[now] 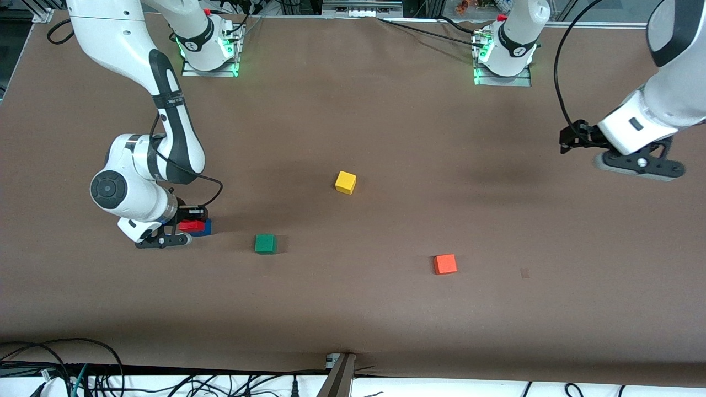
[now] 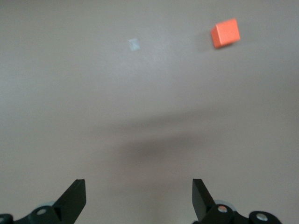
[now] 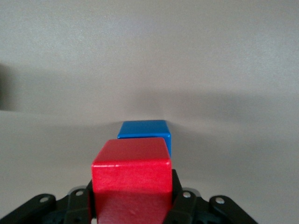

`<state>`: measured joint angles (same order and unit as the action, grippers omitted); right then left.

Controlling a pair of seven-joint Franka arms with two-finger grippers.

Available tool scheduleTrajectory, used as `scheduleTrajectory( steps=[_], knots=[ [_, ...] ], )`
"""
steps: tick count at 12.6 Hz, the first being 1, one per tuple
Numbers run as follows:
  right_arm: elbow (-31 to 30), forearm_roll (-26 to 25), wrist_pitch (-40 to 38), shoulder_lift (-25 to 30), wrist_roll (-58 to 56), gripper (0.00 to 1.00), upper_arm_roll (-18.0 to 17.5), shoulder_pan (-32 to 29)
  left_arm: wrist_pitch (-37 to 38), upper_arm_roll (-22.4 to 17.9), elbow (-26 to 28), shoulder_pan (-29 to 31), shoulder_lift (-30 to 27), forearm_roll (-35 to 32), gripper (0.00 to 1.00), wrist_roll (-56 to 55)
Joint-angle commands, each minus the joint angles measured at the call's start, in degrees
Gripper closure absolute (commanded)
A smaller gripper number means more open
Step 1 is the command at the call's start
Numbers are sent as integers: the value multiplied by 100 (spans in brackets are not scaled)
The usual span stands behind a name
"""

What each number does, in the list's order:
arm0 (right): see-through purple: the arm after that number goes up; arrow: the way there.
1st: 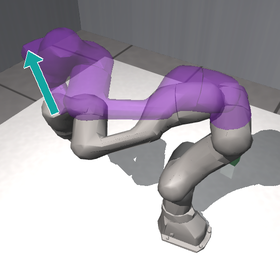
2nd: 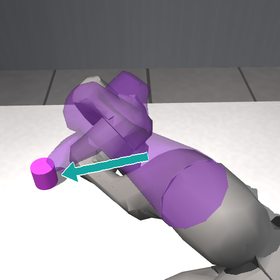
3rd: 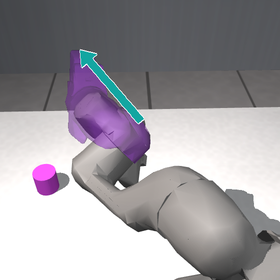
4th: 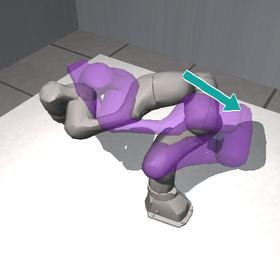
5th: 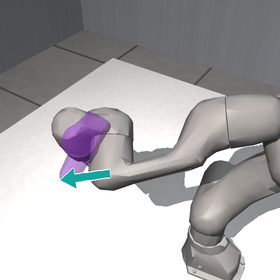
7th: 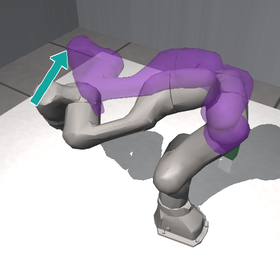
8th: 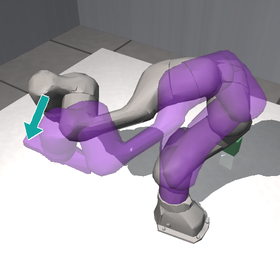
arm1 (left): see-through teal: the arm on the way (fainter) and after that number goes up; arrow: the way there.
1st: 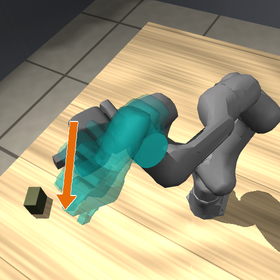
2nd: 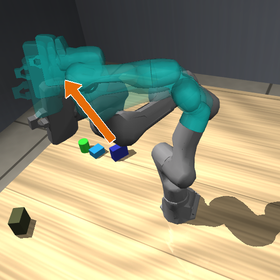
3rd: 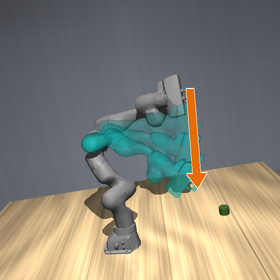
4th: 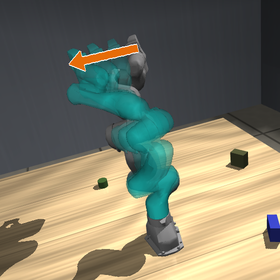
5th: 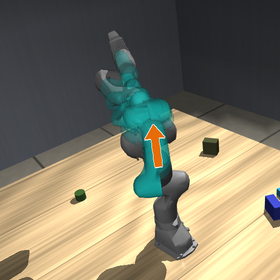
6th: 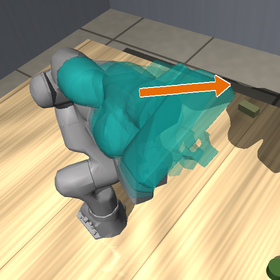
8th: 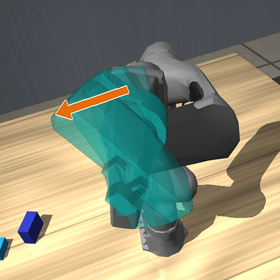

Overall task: Pass red block to right arm, stack on blue
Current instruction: 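Lower the red cube onto the blue cube with the right gripper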

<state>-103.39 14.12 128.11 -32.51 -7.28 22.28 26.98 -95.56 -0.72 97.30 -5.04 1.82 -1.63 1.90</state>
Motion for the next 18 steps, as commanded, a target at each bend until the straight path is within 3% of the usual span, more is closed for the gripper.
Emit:
scheduleTrajectory(
  steps=[1,12,13,14,15,18],
  knots=[
    [-287,-120,205,192,34,86,-4,18,-227,10,228,12,-209,-153,0,-576],
    [-340,-112,267,183,33,84,4,0,-183,98,70,162,-121,-118,0,-576],
    [-340,-112,267,175,34,78,5,-8,-96,98,70,162,-121,-127,0,-576],
    [-331,-112,258,175,34,44,5,-26,-16,98,70,162,-121,-118,0,-576],
    [-314,-112,258,166,51,0,5,-43,28,98,70,162,-129,-127,0,-576],
    [-270,-112,240,175,69,0,5,-52,28,107,61,153,-112,-127,0,-585]
  ],
)
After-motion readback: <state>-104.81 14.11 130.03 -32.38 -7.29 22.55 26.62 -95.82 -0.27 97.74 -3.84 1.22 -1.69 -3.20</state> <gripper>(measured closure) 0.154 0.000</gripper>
